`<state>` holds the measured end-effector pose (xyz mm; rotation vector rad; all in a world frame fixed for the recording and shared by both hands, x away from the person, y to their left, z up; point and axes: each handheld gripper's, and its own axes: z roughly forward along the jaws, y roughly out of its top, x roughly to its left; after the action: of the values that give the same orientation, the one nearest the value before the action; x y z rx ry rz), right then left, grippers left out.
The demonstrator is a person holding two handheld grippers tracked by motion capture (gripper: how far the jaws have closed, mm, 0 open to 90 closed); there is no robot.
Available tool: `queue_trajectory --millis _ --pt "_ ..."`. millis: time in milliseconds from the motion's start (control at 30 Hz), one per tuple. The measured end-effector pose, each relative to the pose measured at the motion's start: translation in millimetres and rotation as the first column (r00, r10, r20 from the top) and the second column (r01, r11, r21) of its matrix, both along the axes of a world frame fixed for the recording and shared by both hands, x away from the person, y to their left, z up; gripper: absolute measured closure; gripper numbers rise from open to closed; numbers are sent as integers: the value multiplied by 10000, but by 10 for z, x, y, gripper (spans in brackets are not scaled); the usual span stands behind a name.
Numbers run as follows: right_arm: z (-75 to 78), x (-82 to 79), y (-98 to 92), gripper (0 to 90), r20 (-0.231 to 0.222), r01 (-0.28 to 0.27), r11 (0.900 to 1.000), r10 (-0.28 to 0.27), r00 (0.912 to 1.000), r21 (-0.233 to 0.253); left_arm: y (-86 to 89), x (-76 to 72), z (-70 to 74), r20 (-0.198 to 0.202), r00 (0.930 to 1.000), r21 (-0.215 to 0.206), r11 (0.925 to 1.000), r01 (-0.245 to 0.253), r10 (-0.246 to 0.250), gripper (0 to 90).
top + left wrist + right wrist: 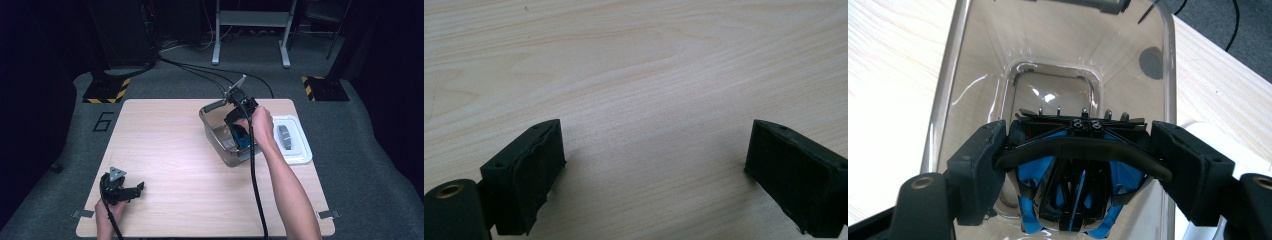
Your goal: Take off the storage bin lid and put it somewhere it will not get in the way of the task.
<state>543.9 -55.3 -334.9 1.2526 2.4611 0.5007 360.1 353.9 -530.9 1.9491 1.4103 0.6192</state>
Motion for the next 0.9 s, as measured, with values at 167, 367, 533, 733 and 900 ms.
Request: queue_trajectory --millis 167,367,533,733,900 --pt "-94 5 -20 242 -152 59 9999 -57 9999 100 0 0 0 2 10000 -2 10000 0 0 86" --pt "-173 -7 -48 241 -282 363 9981 -349 9990 489 0 0 0 -1 10000 1 10000 1 -1 86" --pt "-264 -23 -82 241 -518 520 9969 -490 9975 587 0 0 0 0 10000 -3 10000 -1 1 86" --pt "-361 -51 -140 241 -591 712 9940 -664 9960 834 1 0 0 -4 10000 -3 10000 1 -1 86" --pt "-443 -95 -194 241 -550 808 9905 -750 9957 1116 1 1 0 -5 10000 -2 10000 1 -1 86"
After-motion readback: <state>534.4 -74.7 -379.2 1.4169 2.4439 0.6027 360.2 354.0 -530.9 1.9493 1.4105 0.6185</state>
